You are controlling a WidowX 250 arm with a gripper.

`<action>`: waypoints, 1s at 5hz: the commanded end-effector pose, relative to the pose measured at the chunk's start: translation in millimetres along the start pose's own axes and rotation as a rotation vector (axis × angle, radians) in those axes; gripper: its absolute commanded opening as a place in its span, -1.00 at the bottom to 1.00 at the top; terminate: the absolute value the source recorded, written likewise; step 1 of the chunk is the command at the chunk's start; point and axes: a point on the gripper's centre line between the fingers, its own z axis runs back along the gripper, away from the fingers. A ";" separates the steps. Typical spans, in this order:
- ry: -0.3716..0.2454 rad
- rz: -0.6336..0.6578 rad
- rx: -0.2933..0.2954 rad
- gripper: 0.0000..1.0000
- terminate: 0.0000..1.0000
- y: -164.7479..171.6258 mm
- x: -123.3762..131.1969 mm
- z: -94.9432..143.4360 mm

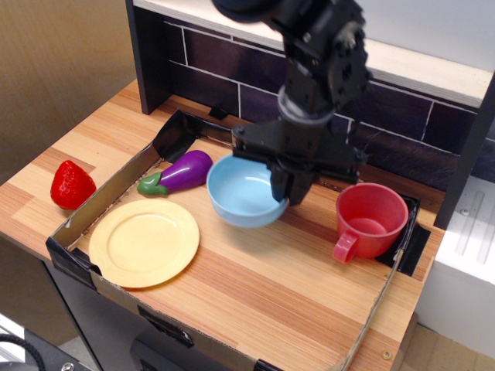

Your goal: Take bowl off plate

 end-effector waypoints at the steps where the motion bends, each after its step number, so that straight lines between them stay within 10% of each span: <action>1: -0.034 0.050 -0.017 -1.00 -1.00 -18.2 16.8 -1.9; 2: -0.027 0.100 -0.027 1.00 -1.00 -18.8 24.7 2.6; 5: -0.014 0.165 -0.128 1.00 -1.00 -6.8 35.7 47.3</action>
